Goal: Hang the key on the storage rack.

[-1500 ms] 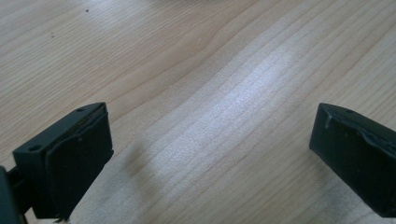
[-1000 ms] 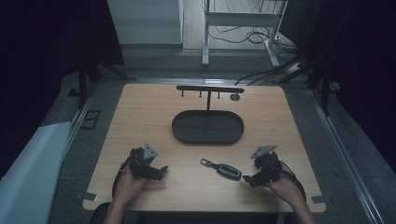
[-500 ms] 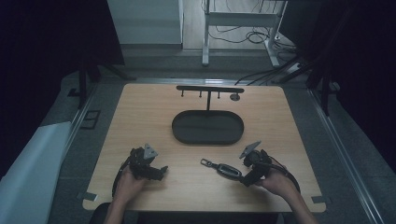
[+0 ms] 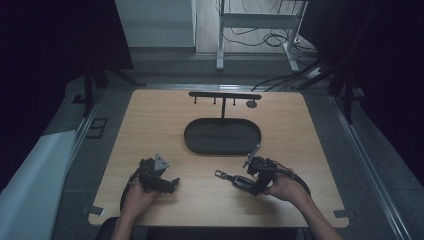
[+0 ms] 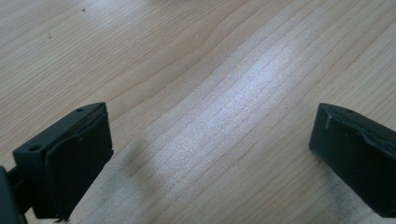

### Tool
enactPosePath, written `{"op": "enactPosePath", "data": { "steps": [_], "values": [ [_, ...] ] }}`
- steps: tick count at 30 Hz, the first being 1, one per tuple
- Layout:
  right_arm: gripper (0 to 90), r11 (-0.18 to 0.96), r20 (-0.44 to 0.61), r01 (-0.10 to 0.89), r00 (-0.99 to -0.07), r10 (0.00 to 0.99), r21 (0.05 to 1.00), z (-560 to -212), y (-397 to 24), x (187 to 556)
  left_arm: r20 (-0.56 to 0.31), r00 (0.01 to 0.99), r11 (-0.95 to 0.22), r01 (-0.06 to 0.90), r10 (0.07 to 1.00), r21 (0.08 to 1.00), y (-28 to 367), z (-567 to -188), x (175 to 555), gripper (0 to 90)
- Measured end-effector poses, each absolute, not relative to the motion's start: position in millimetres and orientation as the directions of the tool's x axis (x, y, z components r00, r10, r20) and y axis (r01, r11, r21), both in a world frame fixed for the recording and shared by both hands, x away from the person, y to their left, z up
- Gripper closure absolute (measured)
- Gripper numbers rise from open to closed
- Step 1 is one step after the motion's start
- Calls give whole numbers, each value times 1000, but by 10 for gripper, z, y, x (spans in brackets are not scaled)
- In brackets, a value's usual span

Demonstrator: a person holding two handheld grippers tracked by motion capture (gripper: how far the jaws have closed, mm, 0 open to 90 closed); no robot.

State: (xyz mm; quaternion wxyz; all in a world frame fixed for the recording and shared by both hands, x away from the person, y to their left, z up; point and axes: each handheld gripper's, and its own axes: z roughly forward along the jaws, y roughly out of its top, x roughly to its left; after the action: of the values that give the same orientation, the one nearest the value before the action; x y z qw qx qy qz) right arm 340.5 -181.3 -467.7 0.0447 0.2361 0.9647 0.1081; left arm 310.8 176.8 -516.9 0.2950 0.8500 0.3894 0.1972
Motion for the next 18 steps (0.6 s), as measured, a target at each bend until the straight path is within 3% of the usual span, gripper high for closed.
{"op": "enactPosePath", "data": {
  "steps": [9, 18],
  "values": [
    [345, 914, -28, 384, -920, 391, 134, -4676, -1543, 3452, 106, 620, -524, 545, 778, 655, 1766, -5169, 3106, 0],
    [420, 935, -19, 350, -936, 352, 58, -4729, -1339, 3514, 107, 621, -525, 542, 776, 656, 1763, -5170, 3106, 0]
  ]
}}
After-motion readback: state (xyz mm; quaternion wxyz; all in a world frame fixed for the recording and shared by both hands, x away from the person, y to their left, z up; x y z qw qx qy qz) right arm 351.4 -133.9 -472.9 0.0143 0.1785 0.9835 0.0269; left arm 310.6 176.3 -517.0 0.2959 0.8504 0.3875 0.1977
